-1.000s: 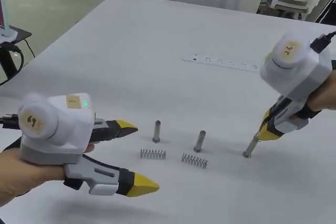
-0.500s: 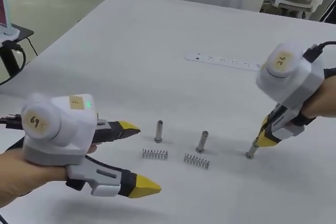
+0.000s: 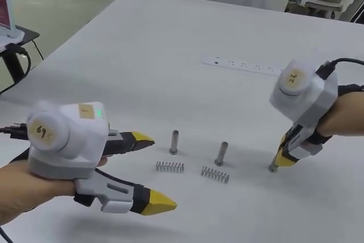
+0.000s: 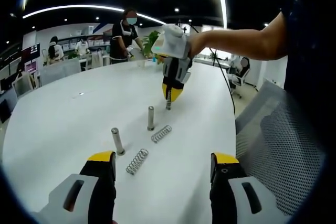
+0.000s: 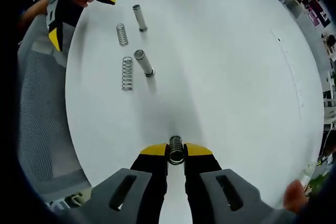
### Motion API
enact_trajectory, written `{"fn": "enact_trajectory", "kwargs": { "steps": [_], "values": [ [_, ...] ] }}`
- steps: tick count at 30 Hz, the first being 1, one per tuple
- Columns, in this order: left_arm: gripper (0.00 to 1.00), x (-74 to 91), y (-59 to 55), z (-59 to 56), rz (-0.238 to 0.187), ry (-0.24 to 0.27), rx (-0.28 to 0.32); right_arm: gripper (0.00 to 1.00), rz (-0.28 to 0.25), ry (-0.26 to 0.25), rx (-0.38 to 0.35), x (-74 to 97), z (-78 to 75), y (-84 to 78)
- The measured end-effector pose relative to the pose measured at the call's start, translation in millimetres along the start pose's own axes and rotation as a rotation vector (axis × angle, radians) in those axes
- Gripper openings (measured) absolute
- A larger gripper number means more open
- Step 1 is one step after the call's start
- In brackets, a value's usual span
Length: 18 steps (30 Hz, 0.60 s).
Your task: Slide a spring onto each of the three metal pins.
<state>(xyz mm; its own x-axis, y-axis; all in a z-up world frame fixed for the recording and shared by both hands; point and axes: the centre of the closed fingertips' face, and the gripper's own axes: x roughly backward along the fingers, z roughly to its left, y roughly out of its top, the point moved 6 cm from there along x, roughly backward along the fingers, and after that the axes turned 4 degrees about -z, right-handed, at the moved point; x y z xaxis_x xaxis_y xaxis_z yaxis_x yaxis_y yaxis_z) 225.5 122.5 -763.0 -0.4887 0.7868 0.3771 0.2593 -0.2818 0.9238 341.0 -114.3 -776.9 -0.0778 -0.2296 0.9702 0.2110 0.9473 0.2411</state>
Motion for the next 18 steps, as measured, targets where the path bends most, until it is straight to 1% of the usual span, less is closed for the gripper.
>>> {"fn": "enact_trajectory", "kwargs": {
  "steps": [4, 15, 18],
  "values": [
    [0.69, 0.2, 0.6, 0.1, -0.001, 0.002, 0.0, 0.09, 0.005, 0.003, -0.003, -7.4, -1.1, -1.6],
    [0.69, 1.2, 0.5, 0.2, -0.001, 0.008, 0.0, 0.09, 0.007, 0.008, 0.001, -11.4, -1.1, -2.0],
    [0.69, 1.5, 0.5, 0.3, -0.002, 0.01, 0.001, 0.11, -0.002, 0.008, 0.002, -12.0, -1.7, -1.4]
  ]
}}
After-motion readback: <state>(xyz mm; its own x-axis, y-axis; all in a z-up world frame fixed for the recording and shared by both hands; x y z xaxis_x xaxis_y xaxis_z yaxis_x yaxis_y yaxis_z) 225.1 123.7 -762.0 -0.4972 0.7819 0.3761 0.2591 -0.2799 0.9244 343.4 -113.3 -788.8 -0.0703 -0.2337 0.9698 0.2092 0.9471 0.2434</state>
